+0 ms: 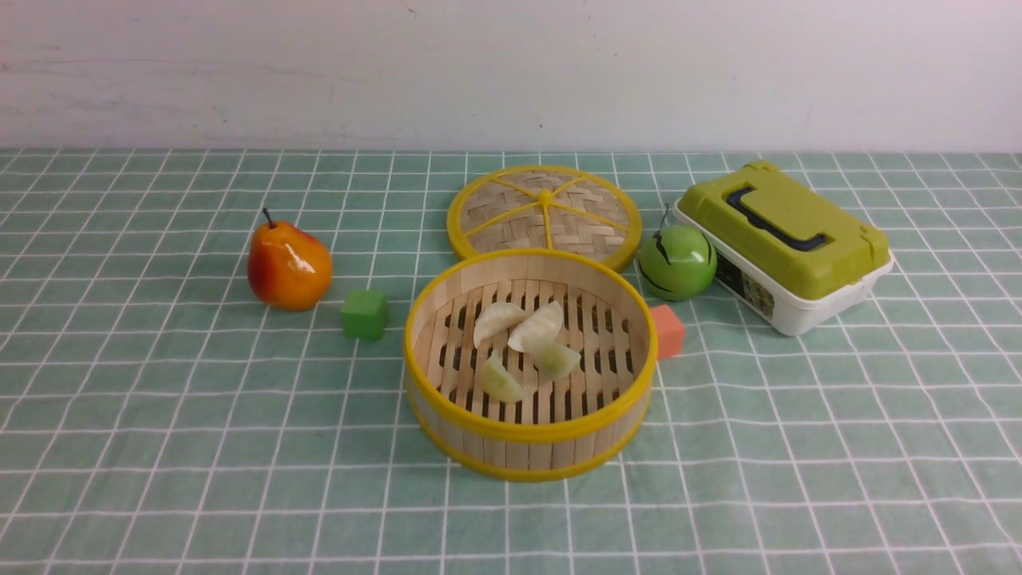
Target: Put the dumplings into the steamer on the table with the blue tablecloth.
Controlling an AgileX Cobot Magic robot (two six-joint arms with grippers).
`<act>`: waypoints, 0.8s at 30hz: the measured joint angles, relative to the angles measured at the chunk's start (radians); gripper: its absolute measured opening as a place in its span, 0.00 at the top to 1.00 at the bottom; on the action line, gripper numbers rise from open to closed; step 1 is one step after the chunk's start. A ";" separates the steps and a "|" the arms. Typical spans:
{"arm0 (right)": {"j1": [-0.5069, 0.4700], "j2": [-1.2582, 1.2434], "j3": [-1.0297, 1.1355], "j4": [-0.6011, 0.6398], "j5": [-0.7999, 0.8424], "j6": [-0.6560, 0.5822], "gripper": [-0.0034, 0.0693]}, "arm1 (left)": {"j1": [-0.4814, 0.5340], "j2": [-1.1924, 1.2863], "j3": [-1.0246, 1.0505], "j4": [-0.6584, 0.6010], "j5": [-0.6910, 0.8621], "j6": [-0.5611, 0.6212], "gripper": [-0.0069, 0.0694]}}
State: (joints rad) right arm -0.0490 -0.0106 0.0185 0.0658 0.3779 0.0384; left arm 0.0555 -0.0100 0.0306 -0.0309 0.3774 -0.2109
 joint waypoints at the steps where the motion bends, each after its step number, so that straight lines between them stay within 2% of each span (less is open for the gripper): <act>1: 0.000 0.000 0.000 0.000 0.000 0.000 0.90 | 0.000 0.000 0.000 0.000 0.000 0.000 0.93; 24: 0.000 0.000 0.000 0.000 0.000 0.000 0.85 | 0.000 0.000 0.000 -0.001 0.000 0.000 0.92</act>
State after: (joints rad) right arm -0.0490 -0.0106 0.0185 0.0658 0.3779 0.0384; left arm 0.0555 -0.0100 0.0306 -0.0321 0.3774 -0.2109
